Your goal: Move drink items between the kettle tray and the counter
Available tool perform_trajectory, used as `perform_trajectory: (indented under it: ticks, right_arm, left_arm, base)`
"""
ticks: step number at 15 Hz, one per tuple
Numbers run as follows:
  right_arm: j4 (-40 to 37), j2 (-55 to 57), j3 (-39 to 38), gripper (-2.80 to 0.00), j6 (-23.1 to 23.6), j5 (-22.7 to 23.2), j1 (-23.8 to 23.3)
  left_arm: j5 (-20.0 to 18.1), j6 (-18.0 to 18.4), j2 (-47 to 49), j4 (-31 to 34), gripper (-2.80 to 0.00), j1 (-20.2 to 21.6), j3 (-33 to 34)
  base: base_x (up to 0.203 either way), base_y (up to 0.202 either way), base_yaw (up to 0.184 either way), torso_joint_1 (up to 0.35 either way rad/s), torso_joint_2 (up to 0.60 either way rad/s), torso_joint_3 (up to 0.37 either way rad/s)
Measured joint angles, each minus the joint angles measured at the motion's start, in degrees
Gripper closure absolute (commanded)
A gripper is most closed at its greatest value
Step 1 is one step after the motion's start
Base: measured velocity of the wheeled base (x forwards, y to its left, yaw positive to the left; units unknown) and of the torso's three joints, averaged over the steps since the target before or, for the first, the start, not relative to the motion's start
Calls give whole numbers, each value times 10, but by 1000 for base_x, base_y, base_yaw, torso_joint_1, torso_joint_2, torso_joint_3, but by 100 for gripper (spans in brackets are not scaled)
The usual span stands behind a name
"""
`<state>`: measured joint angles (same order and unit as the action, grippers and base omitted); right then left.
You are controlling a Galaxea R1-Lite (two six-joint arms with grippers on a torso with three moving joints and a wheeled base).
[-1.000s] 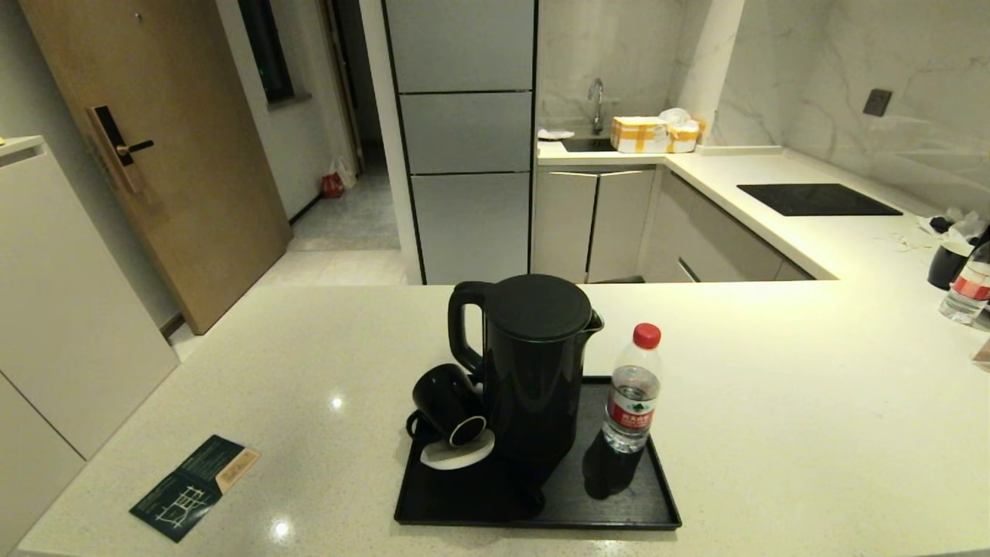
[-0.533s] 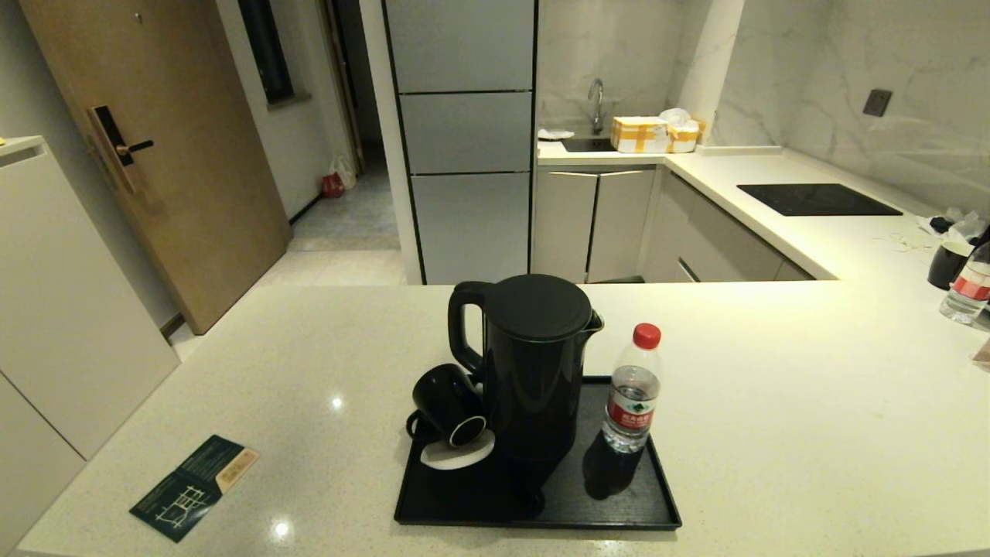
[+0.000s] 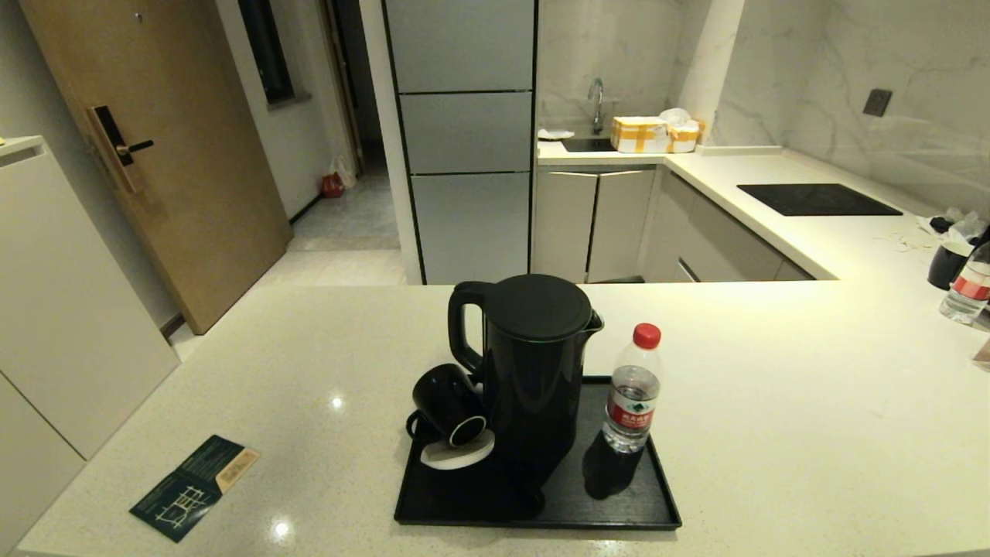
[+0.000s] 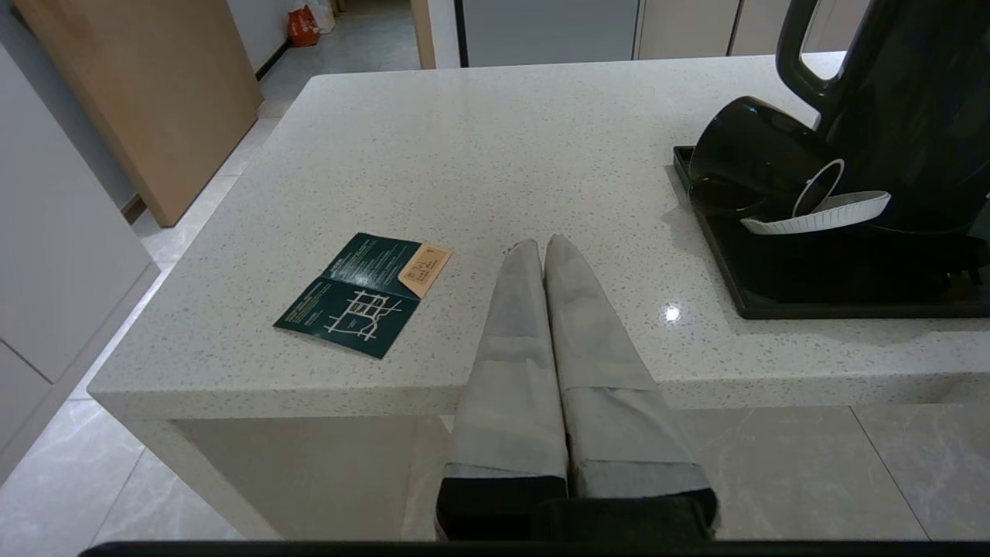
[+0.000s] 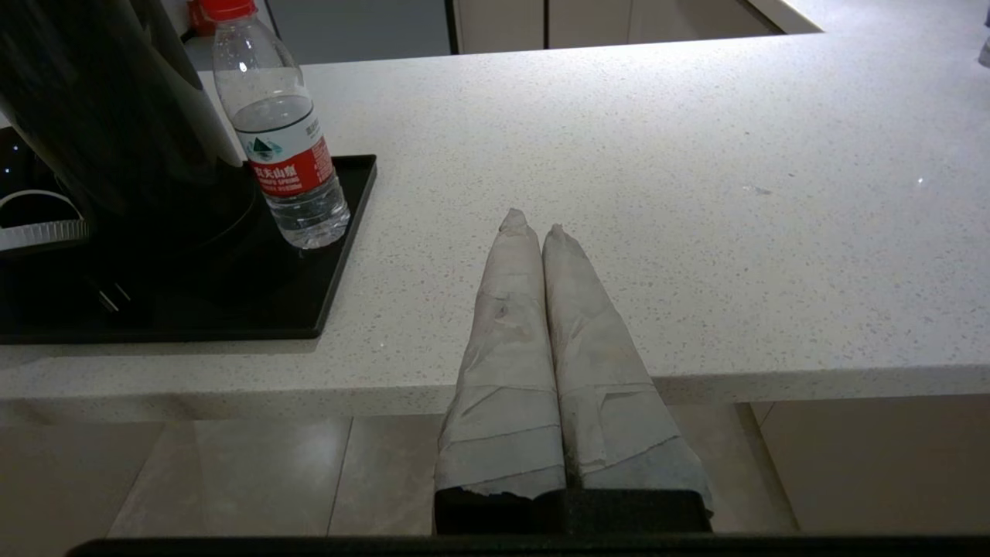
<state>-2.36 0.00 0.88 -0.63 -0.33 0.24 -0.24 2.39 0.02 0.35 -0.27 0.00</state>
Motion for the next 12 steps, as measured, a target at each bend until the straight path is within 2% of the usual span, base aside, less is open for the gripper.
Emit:
perform_trajectory:
  ticks: [12]
  right_arm:
    - [-1,0,0,0,-1,0,0]
  left_arm:
    - [0,0,0,0,0,0,0]
  base:
    - [0,0,0,0,0,0]
